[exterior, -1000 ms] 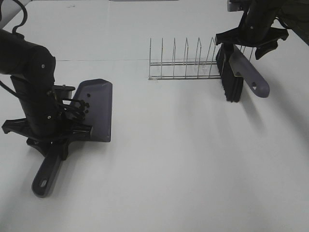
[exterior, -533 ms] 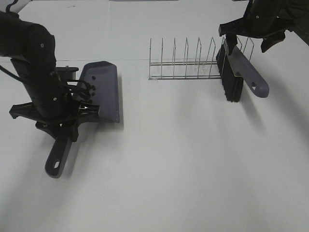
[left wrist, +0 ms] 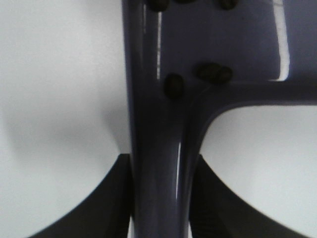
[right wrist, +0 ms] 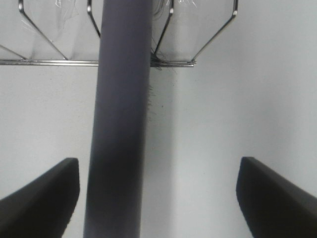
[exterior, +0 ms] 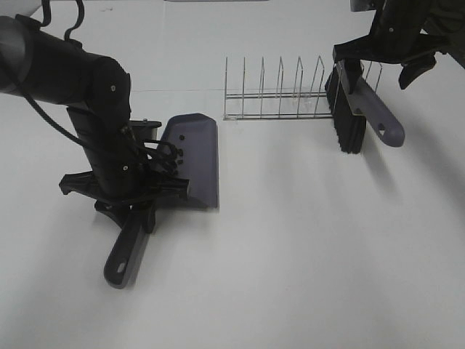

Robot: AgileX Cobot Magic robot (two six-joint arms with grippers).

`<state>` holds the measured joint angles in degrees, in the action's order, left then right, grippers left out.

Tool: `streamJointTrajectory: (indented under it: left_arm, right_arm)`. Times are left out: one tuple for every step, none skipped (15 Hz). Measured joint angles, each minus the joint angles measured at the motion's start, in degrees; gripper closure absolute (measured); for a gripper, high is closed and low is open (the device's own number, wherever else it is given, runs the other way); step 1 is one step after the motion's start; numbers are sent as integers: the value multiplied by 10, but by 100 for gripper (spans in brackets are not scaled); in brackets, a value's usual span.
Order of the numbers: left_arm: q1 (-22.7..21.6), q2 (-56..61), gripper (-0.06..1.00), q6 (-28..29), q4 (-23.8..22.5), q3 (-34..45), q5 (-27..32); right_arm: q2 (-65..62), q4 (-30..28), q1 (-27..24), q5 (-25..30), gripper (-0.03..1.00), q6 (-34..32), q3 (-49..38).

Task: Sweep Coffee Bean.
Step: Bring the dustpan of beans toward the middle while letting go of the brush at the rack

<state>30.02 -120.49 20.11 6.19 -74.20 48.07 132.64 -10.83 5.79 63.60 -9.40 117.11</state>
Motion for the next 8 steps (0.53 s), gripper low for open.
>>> streamJointTrajectory:
  left_arm:
    - [1,-1,68,0,1,0,2]
    - [1,-1,68,0,1,-1,4]
    - [1,-1,67,0,1,-2,9]
    - [1,-1,64,0,1,-2,14]
    - [1,-1,59,0,1,-2,23]
    - [1,-1,51,0,0,-5,29]
    - [1,-1,37,0,-2,-21,45]
    - [1,-1,34,0,-6,-37,61]
  right_arm:
    - [0,0,0,3,16,0,0]
    - [0,0,0,8,16,0,0]
    - [0,0,0,13,16,0,0]
    - [0,0,0,14,16,0,0]
    - [0,0,0,17,16,0,0]
    - [0,0,0,20,16,0,0]
    - [0,0,0,31,16,0,0]
    - [0,0,0,37,16,1,0]
